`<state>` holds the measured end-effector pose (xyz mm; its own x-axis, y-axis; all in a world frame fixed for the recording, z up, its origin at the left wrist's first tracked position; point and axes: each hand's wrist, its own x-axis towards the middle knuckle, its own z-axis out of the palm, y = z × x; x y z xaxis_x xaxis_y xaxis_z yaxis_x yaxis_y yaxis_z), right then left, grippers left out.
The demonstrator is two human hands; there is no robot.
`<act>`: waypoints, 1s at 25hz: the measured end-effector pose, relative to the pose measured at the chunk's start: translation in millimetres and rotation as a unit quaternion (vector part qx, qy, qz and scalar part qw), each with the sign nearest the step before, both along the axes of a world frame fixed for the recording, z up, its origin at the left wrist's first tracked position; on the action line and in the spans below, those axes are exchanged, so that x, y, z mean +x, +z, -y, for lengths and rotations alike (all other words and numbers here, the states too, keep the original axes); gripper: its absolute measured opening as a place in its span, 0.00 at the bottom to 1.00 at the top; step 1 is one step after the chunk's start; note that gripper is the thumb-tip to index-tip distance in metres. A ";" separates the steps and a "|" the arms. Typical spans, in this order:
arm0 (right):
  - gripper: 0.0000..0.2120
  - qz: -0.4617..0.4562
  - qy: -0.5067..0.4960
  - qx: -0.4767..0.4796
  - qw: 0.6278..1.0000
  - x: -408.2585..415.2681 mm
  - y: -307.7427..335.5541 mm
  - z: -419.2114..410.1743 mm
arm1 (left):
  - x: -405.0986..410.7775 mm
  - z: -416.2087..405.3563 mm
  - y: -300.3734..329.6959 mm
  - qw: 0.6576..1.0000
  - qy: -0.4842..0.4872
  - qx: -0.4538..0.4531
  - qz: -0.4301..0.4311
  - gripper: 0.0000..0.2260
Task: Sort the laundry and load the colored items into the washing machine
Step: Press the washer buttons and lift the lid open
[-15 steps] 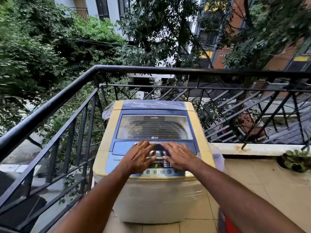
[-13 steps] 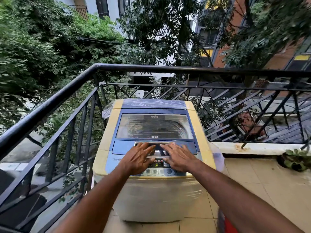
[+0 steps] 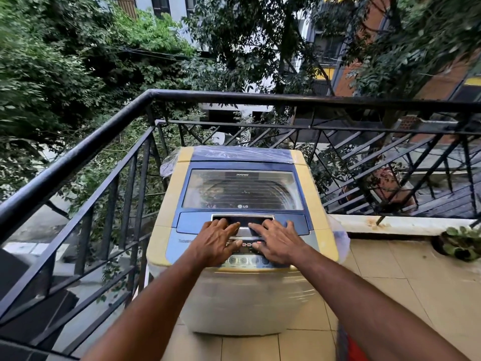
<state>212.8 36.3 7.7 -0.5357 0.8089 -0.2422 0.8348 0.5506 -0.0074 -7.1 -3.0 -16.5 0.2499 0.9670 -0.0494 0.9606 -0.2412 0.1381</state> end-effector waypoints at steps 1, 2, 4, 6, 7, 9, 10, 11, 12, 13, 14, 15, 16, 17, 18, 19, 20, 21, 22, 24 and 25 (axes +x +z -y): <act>0.30 0.008 0.001 -0.008 1.000 -0.8 2.5 -2.5 | 0.3 -0.8 1.7 1.000 0.001 -0.008 -0.001 0.32; 0.31 0.014 0.006 -0.011 1.000 -0.7 5.0 -5.0 | -0.1 -1.6 4.1 1.000 -0.001 -0.018 -0.002 0.32; 0.32 0.016 0.024 -0.012 0.999 1.3 11.8 -8.3 | -2.9 -3.6 12.0 0.999 -0.012 -0.032 -0.006 0.35; 0.34 0.015 0.050 0.006 0.999 5.8 20.2 -12.0 | -7.9 -7.9 23.1 0.999 -0.033 -0.028 -0.017 0.37; 0.36 0.013 0.062 0.017 0.998 8.7 26.2 -16.3 | -11.0 -12.1 29.9 0.998 -0.046 -0.021 -0.029 0.36; 0.38 0.008 0.081 0.028 0.996 14.1 41.2 -29.0 | -17.5 -23.0 45.3 0.996 -0.073 -0.003 -0.058 0.33; 0.38 0.003 0.092 0.040 0.995 15.9 50.2 -37.0 | -20.7 -29.6 54.7 0.994 -0.082 0.011 -0.073 0.32; 0.39 -0.004 0.104 0.056 0.993 17.2 60.0 -45.2 | -23.5 -36.6 64.7 0.992 -0.088 0.026 -0.084 0.32; 0.39 -0.014 0.116 0.075 0.990 18.0 69.9 -53.7 | -25.7 -43.5 74.9 0.991 -0.094 0.043 -0.090 0.32; 0.38 -0.025 0.126 0.089 0.988 18.8 79.6 -62.3 | -27.3 -50.5 84.6 0.989 -0.099 0.059 -0.094 0.32; 0.38 -0.034 0.132 0.096 0.986 19.7 89.7 -70.3 | -28.2 -56.9 94.4 0.987 -0.105 0.076 -0.098 0.32; 0.38 -0.040 0.138 0.098 0.985 20.7 99.7 -78.0 | -29.3 -63.3 104.1 0.984 -0.111 0.092 -0.101 0.33; 0.38 -0.047 0.143 0.096 0.984 21.3 109.5 -86.5 | -31.2 -69.9 114.2 0.983 -0.114 0.102 -0.100 0.35; 0.37 -0.061 0.146 0.091 0.983 21.9 119.1 -95.5 | -34.0 -76.0 124.5 0.983 -0.113 0.109 -0.094 0.37; 0.35 -0.085 0.146 0.086 0.982 22.5 128.7 -104.2 | -37.0 -81.7 135.8 0.984 -0.108 0.115 -0.084 0.39; 0.33 -0.116 0.143 0.083 0.979 23.1 138.1 -112.5 | -40.3 -87.8 147.5 0.985 -0.099 0.125 -0.071 0.41; 0.31 -0.146 0.138 0.089 0.976 23.3 147.2 -120.1 | -43.7 -94.2 159.5 0.985 -0.088 0.141 -0.055 0.42; 0.29 -0.166 0.131 0.101 0.972 23.3 155.5 -126.3 | -46.4 -100.3 171.3 0.983 -0.077 0.160 -0.042 0.43; 0.28 -0.179 0.123 0.119 0.969 22.7 163.1 -131.0 | -47.8 -104.9 181.8 0.981 -0.066 0.181 -0.034 0.43; 0.26 -0.193 0.108 0.164 0.962 20.9 175.4 -139.8 | -46.5 -113.0 198.1 0.973 -0.047 0.226 -0.030 0.41; 0.26 -0.204 0.101 0.187 0.956 20.1 180.3 -145.2 | -44.1 -116.7 203.6 0.968 -0.041 0.245 -0.028 0.38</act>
